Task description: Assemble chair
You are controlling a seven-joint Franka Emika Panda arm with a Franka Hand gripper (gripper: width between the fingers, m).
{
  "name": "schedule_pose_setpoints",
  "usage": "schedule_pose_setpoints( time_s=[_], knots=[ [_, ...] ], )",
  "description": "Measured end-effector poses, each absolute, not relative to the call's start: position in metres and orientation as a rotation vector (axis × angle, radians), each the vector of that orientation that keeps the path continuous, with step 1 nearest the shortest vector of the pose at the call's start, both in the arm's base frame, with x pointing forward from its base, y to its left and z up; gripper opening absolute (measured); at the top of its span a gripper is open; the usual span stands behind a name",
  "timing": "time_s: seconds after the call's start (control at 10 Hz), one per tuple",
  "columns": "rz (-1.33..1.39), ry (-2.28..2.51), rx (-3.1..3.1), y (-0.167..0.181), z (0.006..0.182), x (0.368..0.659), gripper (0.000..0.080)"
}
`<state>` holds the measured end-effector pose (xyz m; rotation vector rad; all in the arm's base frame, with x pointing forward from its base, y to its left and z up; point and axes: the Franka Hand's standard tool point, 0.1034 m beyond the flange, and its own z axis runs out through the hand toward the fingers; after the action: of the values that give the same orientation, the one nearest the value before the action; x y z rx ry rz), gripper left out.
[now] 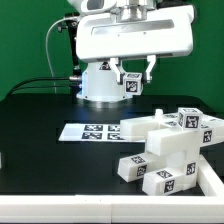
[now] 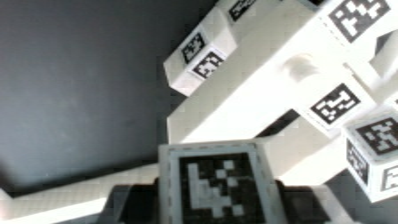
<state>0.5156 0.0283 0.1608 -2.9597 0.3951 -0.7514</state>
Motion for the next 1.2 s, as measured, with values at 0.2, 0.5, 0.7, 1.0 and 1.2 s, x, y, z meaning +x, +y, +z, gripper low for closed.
schedule_pose_setpoints(
  time_s=[0.2,0.5,0.7,1.0,1.2],
  knots=[
    [-0.774,0.385,-2.959,0.031,0.156,0.513,0.0284],
    [-0.881,0.243,-2.965,0.062,0.142,0.515,0.0284],
    [-0.845,0.200,-2.995,0.066,0.131,0.510,0.0284],
    [-0.856,0.187,-2.997,0.071,0.127,0.508,0.0285],
    [-0.848,0.175,-2.994,0.080,0.125,0.506,0.0285]
  ],
)
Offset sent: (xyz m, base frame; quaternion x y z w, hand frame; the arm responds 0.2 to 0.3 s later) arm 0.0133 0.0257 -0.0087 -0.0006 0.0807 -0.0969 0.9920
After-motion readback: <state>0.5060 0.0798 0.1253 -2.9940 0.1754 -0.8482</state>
